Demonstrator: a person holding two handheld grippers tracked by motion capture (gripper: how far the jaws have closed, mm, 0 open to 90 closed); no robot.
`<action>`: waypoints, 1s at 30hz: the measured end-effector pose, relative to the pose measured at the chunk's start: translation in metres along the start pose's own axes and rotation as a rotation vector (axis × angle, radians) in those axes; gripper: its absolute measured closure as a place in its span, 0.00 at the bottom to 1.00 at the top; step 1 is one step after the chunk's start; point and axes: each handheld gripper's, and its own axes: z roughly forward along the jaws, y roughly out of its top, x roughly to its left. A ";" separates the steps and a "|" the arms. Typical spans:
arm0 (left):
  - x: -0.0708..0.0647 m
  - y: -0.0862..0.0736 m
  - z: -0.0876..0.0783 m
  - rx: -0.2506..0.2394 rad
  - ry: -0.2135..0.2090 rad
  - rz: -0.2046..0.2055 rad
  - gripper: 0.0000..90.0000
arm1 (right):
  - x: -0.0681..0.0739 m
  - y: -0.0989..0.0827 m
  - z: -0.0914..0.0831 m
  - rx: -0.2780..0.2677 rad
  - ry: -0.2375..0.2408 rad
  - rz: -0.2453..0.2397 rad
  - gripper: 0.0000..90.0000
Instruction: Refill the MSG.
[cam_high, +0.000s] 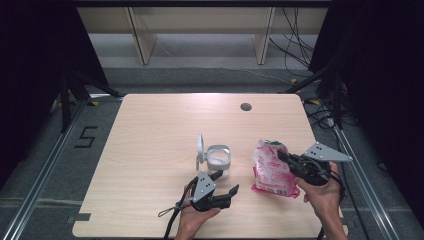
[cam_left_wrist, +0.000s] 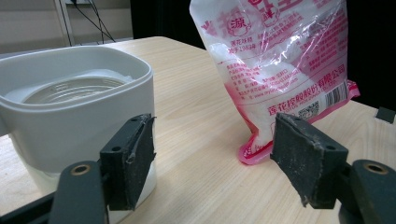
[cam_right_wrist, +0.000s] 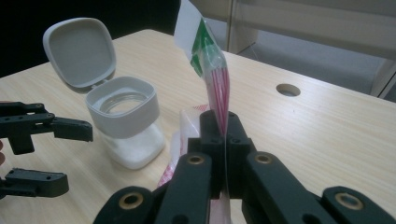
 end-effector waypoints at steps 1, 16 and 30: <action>0.000 0.000 -0.001 0.016 0.005 0.003 0.33 | -0.002 -0.001 0.000 0.003 -0.005 0.000 1.00; 0.000 0.002 0.000 0.016 0.003 0.006 0.33 | -0.018 -0.020 0.007 0.054 -0.039 0.043 1.00; 0.000 0.001 0.000 0.008 0.002 0.005 0.33 | -0.016 -0.029 0.015 0.108 -0.048 0.057 1.00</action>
